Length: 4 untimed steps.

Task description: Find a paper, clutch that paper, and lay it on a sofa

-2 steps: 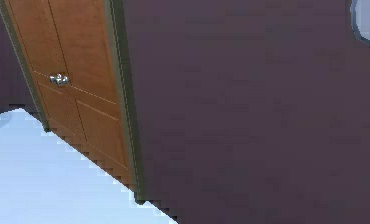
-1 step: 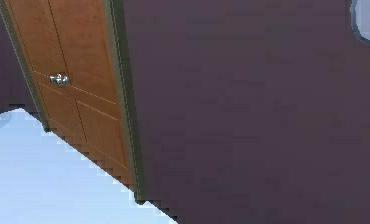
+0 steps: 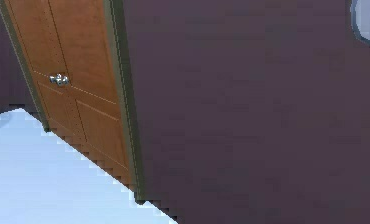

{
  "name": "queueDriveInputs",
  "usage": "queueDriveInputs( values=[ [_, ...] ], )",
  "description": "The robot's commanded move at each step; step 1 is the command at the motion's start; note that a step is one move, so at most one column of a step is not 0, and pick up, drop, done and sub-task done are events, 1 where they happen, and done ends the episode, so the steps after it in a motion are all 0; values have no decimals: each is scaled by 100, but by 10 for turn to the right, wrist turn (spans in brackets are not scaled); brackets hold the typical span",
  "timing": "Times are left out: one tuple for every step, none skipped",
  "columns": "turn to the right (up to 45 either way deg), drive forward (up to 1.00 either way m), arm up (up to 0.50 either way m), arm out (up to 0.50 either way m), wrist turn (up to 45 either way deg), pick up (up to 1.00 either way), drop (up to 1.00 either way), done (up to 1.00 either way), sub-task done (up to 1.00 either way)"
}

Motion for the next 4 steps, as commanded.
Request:
queueDriveInputs(
  values=[
    [0,0,0,0,450,0,0,0,0],
    [0,0,0,0,450,0,0,0,0],
    [0,0,0,0,150,0,0,0,0],
    [0,0,-28,0,0,0,0,0,0]
  ],
)
